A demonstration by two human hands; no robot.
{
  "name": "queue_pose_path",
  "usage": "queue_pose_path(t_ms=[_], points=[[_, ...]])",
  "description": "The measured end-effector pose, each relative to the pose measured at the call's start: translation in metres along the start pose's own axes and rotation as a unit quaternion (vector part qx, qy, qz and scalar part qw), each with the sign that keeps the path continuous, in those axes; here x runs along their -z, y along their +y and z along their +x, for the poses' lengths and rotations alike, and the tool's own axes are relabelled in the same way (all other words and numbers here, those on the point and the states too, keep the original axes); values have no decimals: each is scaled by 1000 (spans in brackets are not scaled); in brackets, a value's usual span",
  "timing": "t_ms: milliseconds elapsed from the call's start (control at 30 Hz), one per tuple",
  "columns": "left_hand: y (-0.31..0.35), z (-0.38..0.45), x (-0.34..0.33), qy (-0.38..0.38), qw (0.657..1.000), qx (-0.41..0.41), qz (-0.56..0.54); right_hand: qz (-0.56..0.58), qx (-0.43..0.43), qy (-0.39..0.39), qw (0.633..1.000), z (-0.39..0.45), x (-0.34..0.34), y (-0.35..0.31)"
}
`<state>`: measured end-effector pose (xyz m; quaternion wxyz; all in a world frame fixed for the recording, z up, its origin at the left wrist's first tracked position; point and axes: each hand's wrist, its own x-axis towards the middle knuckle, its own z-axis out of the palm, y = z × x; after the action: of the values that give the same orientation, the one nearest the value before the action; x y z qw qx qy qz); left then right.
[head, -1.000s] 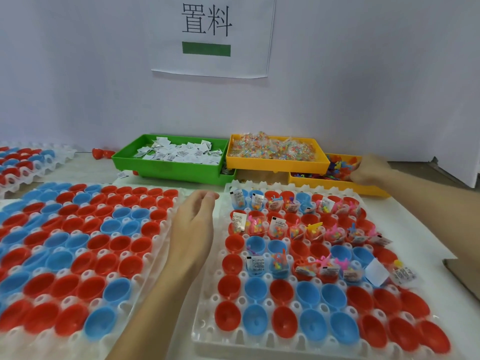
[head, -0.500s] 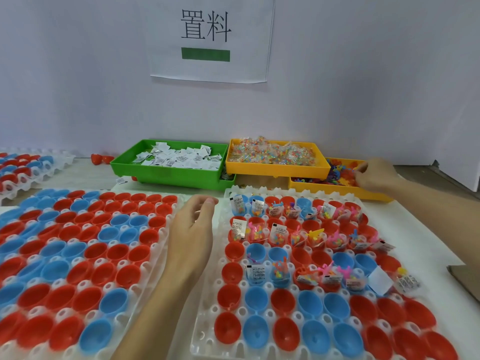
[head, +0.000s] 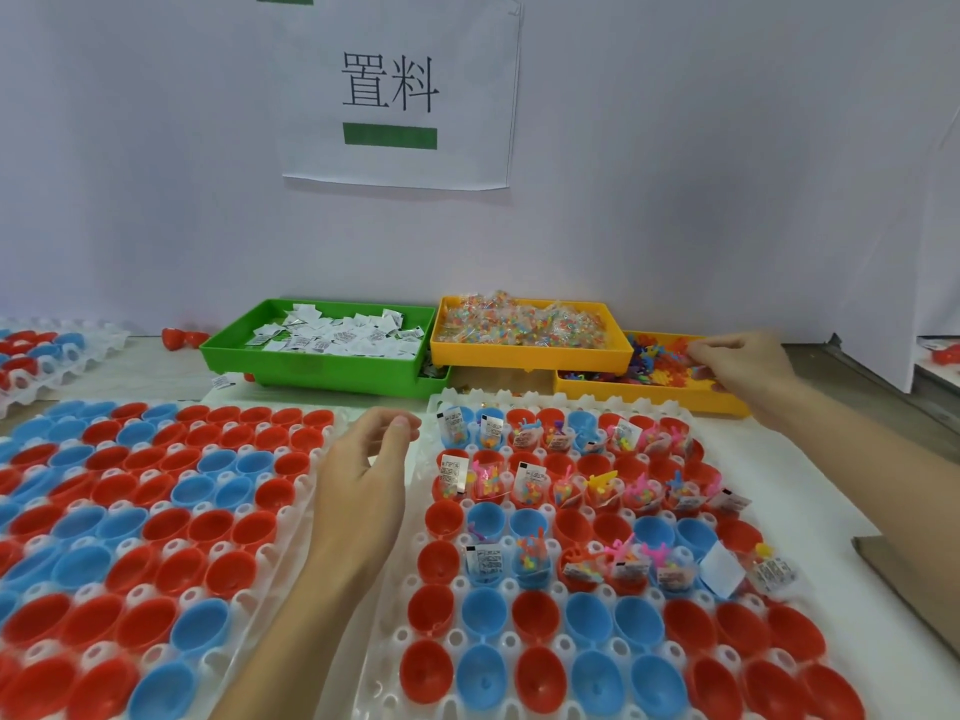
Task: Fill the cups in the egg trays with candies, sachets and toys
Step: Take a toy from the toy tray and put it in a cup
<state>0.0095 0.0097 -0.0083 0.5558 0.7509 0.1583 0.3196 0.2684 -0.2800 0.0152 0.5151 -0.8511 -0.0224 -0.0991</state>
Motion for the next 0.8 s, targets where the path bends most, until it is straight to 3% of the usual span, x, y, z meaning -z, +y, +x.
queue_pose_path(t_ms=[167,400,533,633,800], points=[[6,-1,1,-4,999,-31,1,70,62,-61,994,-49,-4,-36],[23,-11,2,-62,992,-105,-31,35,240,-210,947,-147,-10,-86],[29,-16,1,-150,978,-125,-70,19,274,-263,925,-175,-17,-90],[30,-20,-3,-206,966,-148,-42,22,283,-295,912,-187,-17,-90],[30,-28,-12,-210,961,-175,-33,21,307,-291,906,-195,-15,-86]])
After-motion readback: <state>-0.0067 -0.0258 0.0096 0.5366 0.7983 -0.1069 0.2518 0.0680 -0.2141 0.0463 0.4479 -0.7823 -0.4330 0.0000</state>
